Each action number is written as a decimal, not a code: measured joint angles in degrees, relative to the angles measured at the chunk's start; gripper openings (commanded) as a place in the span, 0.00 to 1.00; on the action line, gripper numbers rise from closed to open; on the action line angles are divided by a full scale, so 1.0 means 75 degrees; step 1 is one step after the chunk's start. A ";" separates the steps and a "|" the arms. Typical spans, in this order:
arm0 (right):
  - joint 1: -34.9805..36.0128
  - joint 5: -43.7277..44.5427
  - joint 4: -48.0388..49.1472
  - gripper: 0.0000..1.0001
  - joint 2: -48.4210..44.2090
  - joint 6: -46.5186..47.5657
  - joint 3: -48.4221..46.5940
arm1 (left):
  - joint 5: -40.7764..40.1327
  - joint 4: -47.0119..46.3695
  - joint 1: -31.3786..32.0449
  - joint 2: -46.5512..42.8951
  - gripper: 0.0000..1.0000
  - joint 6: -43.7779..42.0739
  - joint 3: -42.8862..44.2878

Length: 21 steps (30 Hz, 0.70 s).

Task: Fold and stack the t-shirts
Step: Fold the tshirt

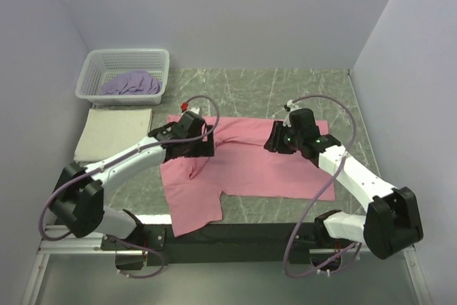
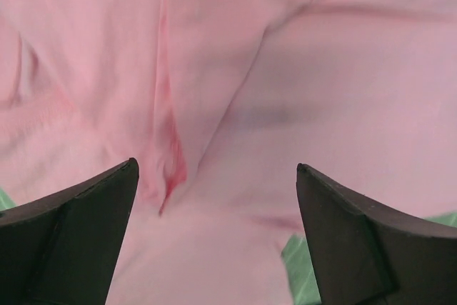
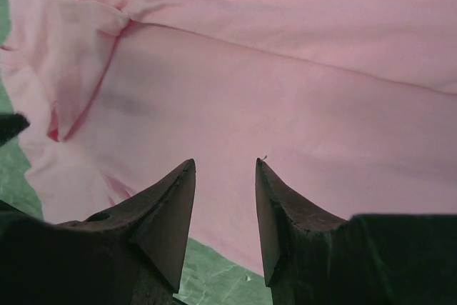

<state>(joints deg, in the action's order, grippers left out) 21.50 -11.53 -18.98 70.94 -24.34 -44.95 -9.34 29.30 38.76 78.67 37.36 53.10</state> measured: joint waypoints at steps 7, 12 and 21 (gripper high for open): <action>0.0000 0.0090 -0.0055 0.47 -0.0825 0.0000 0.0061 | -0.0475 -0.0481 -0.0321 0.1687 0.77 -0.0323 0.1314; 0.0000 0.0140 -0.0111 0.46 -0.1195 0.0000 0.0219 | -0.0452 -0.0632 -0.0825 0.2597 0.60 -0.0469 0.1547; 0.0000 0.0160 -0.0204 0.46 -0.1300 0.0000 0.0513 | -0.0070 -0.0825 -0.1064 0.3483 0.41 -0.0766 0.2174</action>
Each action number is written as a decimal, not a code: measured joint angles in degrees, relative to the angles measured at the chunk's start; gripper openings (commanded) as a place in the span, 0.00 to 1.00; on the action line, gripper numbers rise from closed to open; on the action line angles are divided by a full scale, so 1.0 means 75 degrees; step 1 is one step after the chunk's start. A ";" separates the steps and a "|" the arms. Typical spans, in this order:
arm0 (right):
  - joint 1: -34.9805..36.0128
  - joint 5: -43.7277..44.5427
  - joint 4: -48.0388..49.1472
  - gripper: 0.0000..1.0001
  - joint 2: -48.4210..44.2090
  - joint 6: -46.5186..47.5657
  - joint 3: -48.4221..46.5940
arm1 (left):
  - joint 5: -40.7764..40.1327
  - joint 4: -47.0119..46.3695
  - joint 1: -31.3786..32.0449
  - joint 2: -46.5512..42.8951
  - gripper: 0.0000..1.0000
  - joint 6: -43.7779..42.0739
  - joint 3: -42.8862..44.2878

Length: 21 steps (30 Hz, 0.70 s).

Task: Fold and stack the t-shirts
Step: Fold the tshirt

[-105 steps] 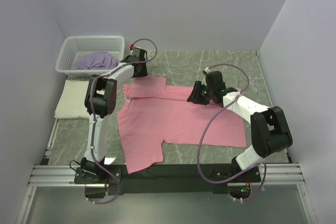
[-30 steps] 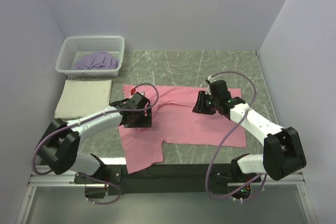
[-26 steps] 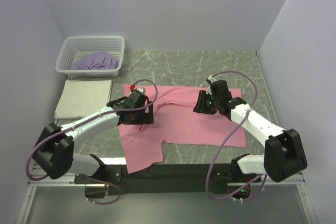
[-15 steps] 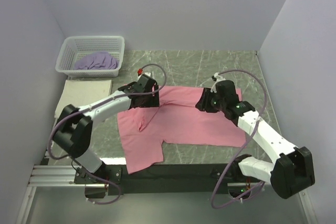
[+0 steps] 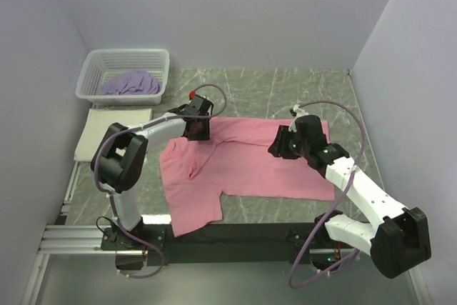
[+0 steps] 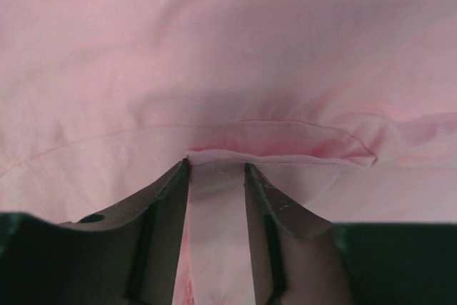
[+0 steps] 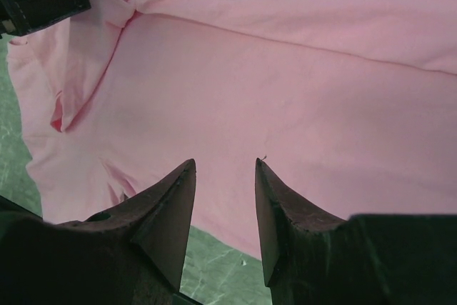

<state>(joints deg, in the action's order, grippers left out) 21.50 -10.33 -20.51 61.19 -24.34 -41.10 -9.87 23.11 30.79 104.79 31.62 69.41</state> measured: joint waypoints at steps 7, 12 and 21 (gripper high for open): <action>0.0000 0.0055 -0.0026 0.46 -0.0187 0.0000 0.0038 | 0.0137 0.0003 0.0006 0.0294 0.11 -0.0117 0.0064; 0.0000 0.0082 -0.0044 0.46 -0.0338 0.0000 0.0050 | 0.0111 0.0026 0.0038 0.0286 0.04 -0.0131 0.0064; 0.0000 0.0125 -0.0131 0.46 -0.0484 -0.0006 0.0146 | -0.0064 0.0061 0.1000 -0.0227 0.03 -0.0044 -0.0023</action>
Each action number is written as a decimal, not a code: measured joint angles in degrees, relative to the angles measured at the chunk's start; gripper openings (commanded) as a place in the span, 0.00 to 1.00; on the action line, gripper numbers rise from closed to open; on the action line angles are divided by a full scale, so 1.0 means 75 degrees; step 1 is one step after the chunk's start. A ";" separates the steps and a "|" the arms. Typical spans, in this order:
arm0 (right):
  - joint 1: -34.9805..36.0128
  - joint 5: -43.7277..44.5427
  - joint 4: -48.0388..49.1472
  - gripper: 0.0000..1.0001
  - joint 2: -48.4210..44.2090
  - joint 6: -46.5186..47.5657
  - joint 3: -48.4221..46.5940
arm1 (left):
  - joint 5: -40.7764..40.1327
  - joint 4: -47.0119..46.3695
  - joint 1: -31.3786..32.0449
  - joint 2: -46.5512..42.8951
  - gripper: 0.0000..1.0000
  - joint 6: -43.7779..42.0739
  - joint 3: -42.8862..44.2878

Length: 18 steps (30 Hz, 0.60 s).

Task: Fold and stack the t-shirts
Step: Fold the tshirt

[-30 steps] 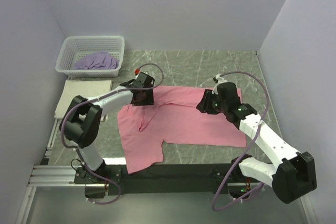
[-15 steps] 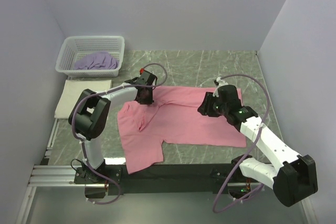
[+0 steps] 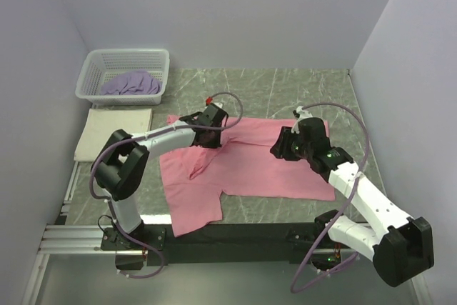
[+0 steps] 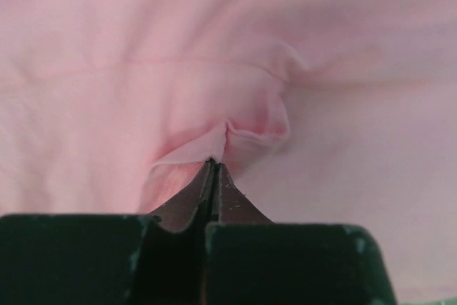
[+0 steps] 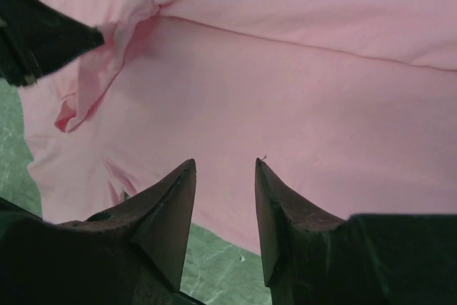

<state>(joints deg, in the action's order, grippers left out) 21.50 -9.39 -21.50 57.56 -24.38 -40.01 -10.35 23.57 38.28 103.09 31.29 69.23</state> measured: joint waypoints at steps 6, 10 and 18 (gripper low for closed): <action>0.0000 0.0169 -0.0012 0.45 -0.0309 -0.0032 0.0117 | 0.0082 -0.0058 0.0831 -0.0163 0.08 0.0274 -0.0315; 0.0000 0.0306 0.0000 0.46 -0.0420 -0.0087 0.0274 | 0.0466 -0.0149 0.1250 -0.0169 0.18 0.0542 -0.0402; 0.0003 -0.0111 0.0213 0.45 0.0064 -0.0172 0.0280 | 0.0819 -0.0358 0.1582 -0.0758 0.47 0.1148 -0.0679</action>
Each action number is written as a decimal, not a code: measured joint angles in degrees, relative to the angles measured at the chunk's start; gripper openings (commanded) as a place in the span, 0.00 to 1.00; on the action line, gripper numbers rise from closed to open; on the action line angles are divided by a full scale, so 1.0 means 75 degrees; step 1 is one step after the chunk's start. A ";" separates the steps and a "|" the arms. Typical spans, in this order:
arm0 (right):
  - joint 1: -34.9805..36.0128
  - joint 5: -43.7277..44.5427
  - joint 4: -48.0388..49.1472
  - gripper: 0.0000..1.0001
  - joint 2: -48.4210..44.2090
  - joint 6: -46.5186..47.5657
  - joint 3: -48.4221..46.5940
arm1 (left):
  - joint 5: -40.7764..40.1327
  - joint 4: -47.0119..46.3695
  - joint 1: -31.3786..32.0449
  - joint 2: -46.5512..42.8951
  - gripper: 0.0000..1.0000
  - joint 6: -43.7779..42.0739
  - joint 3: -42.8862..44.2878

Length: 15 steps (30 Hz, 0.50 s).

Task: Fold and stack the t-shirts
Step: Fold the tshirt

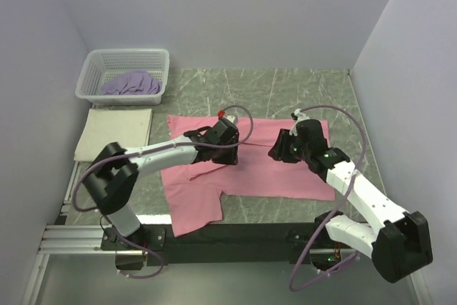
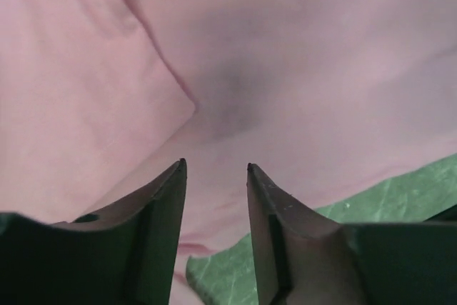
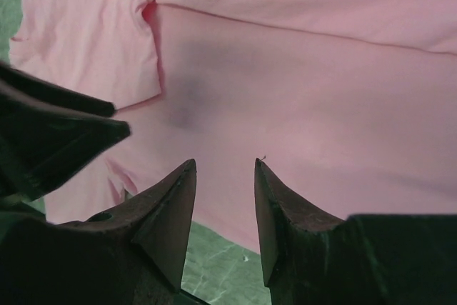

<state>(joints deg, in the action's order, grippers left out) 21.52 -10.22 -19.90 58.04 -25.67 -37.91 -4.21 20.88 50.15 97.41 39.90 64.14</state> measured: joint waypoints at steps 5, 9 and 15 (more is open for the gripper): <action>0.0184 -0.0621 0.0332 0.45 0.0944 -0.0219 -0.0286 | -0.0446 0.0035 -0.0300 -0.1364 0.45 0.0414 -0.0478; 0.0764 -0.1043 0.0793 0.44 0.1932 -0.0527 -0.0880 | -0.0571 0.0012 -0.0941 -0.1810 0.34 0.0667 -0.1040; 0.1784 -0.1644 0.1574 0.43 0.3733 -0.1011 -0.1976 | -0.0629 0.0373 -0.1405 -0.1751 0.21 0.0935 -0.2063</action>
<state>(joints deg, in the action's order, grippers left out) 34.89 -22.55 -8.10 86.04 -33.26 -52.73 -8.93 23.68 39.62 84.27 46.92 48.66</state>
